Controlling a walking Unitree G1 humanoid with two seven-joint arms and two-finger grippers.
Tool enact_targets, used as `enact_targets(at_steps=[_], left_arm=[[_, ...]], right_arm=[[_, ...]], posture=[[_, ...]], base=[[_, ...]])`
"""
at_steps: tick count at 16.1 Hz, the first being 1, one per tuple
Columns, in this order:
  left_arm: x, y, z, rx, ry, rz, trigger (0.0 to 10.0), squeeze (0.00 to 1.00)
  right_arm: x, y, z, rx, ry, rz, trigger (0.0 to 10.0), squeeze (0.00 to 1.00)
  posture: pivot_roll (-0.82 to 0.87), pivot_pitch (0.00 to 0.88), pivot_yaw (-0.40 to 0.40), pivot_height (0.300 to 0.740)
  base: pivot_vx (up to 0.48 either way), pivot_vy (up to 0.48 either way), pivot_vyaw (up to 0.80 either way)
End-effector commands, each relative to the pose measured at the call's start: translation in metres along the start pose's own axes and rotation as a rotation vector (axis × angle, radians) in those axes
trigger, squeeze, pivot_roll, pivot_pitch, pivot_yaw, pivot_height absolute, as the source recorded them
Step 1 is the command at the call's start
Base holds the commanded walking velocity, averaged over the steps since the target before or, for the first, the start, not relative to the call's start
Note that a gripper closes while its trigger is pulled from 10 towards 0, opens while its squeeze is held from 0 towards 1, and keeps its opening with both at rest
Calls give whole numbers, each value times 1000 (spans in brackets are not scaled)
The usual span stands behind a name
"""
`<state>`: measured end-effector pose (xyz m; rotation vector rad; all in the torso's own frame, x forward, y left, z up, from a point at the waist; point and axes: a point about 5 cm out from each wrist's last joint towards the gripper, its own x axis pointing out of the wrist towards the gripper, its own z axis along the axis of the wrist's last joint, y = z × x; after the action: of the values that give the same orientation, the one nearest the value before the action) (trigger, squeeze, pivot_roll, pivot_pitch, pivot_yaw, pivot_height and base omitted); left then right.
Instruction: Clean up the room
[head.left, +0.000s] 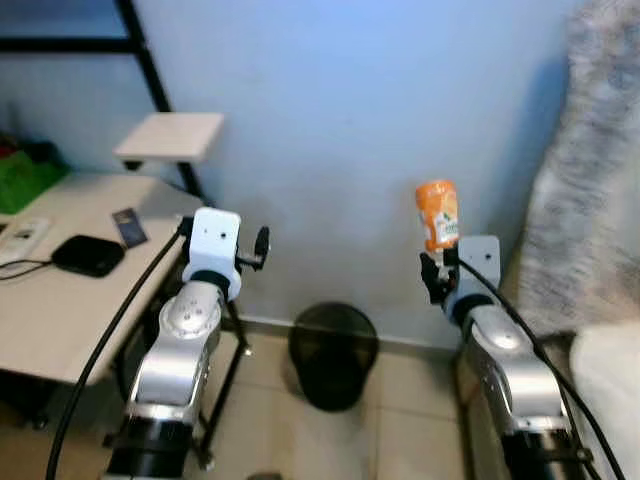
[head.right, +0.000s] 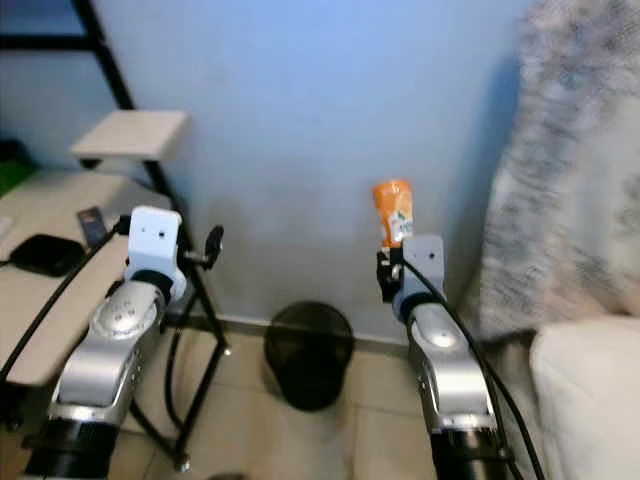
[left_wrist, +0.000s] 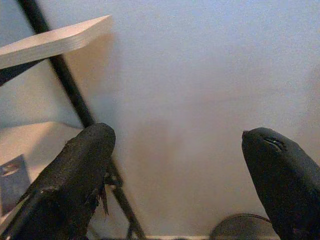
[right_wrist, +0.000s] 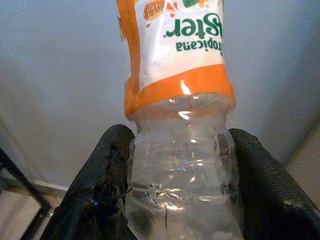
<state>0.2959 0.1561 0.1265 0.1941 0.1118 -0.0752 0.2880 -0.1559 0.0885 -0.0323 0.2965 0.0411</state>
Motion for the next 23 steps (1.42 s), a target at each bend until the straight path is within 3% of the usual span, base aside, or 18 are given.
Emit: enact_targets(at_steps=[1,13,19,21,23], left_arm=[[1,9,2,6,-4,24,10000,0],[-9,6,-17,38,50,-22,10000,0],[-14,5,-21,58,60,-34,10000,0],[-17,0,-25,82,73,-100,10000,0],[-26,-6,-36,127,127,-226,10000,0]], right_arm=[[1,8,5,1,-20,25,10000,0],[-6,6,-12,-138,69,128,10000,0],[-7,17,-20,-349,118,385,10000,0],[-8,19,-27,-432,154,460,10000,0],[-2,18,-31,-457,175,477,10000,0]], posture=[[66,0,72,740],[64,0,55,740],[77,0,34,740],[82,0,27,740],[93,0,17,740]], base=[[337,0,0],[334,0,-133],[317,0,0],[139,0,0],[0,0,0]])
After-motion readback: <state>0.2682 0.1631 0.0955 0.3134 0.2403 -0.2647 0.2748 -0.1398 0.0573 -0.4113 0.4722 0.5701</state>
